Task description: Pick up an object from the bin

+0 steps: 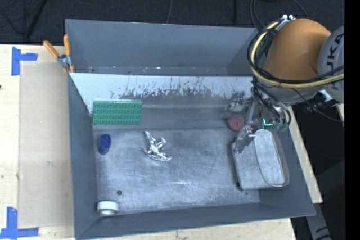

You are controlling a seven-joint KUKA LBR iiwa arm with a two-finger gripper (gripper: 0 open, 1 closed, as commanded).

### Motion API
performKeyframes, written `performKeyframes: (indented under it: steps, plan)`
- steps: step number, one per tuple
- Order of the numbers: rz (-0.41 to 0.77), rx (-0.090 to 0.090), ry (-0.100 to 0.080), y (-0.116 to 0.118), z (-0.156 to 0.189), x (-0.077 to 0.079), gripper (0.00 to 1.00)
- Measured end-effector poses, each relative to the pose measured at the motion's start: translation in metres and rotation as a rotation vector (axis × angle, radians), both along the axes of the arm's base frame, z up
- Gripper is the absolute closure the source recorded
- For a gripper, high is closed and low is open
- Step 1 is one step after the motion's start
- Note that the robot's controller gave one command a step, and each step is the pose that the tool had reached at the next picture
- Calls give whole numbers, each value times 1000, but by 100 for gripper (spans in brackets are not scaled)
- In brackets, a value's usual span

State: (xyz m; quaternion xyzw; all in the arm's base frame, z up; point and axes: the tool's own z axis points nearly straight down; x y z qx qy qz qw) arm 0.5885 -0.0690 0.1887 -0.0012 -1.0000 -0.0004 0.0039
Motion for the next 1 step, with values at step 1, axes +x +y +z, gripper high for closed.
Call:
performKeyframes:
  steps: [1]
  plan:
    - [-1, -3, -9, -61, -33, 29, 0]
